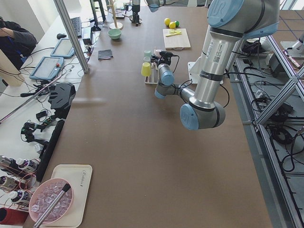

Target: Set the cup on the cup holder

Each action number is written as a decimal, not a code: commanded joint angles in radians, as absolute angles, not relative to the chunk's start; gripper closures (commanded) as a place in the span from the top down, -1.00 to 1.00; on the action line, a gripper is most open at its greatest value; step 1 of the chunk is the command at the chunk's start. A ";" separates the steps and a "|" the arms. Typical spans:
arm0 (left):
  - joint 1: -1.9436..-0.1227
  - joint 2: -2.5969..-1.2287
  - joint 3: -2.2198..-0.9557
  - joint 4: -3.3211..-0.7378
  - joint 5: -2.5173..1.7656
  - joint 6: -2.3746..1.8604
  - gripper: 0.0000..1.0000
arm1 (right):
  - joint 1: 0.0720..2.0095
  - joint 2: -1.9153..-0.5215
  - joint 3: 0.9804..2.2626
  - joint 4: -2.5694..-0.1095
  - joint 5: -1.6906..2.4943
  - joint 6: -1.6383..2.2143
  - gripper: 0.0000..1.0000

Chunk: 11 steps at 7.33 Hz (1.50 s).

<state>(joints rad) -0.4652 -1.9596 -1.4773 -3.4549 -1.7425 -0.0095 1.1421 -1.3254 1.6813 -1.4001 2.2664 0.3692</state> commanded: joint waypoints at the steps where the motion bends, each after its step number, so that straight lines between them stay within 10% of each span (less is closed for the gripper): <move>1: -0.459 -1.968 -1.471 -3.453 -1.744 -0.003 -0.25 | 1.234 -1.467 1.761 -1.541 2.327 0.362 0.99; 11: -0.426 -1.960 -1.447 -3.448 -1.744 0.098 -0.14 | 1.577 -1.703 1.648 -1.559 2.244 -0.136 1.00</move>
